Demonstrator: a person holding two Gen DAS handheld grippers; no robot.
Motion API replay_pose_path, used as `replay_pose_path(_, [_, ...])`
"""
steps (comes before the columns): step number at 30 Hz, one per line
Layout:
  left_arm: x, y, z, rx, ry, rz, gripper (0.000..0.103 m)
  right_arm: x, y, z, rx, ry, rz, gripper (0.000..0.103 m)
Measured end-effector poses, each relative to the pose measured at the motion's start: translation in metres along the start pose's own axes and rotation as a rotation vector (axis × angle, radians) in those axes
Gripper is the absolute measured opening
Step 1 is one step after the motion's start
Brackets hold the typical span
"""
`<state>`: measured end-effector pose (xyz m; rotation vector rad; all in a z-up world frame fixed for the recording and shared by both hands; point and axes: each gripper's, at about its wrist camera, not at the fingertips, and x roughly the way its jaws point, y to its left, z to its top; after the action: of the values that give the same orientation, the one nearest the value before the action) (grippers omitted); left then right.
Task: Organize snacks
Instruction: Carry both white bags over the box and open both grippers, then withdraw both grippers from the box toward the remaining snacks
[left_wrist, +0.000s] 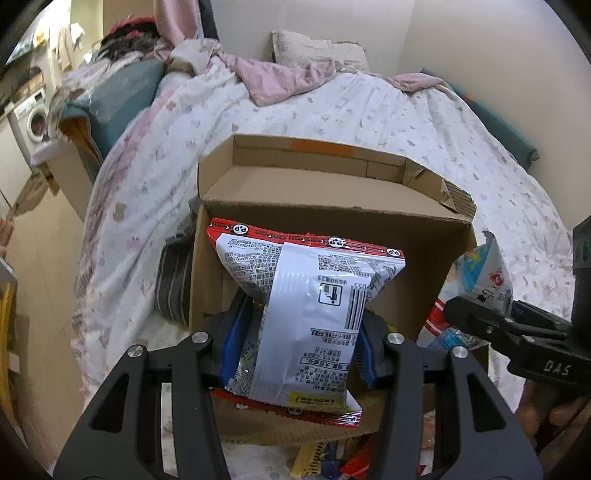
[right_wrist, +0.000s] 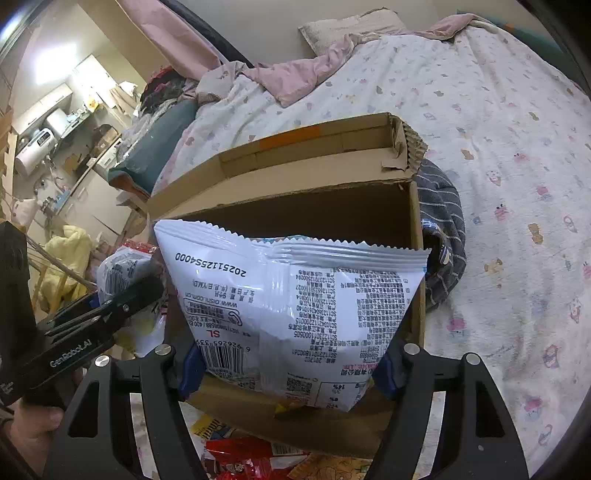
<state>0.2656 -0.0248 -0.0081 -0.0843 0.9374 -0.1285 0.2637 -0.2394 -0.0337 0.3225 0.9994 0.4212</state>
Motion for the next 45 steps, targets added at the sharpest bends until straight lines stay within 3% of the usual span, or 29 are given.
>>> replay_pose_path(16, [-0.003, -0.003, -0.003, 0.018, 0.008, 0.013, 0.050, -0.001, -0.002, 0.002, 0.015, -0.008, 0.025, 0.078])
replay_pose_path(19, [-0.005, -0.004, -0.002, 0.024, -0.003, 0.029, 0.064, -0.005, -0.001, 0.002, 0.012, -0.029, 0.052, 0.091])
replay_pose_path(23, [-0.018, -0.003, 0.001, 0.025, -0.069, 0.062, 0.087, -0.016, 0.003, 0.003, -0.007, -0.081, 0.049, 0.094])
replay_pose_path(45, [-0.022, 0.004, -0.007, -0.006, -0.039, 0.058, 0.088, -0.028, -0.001, 0.005, 0.035, -0.083, 0.041, 0.094])
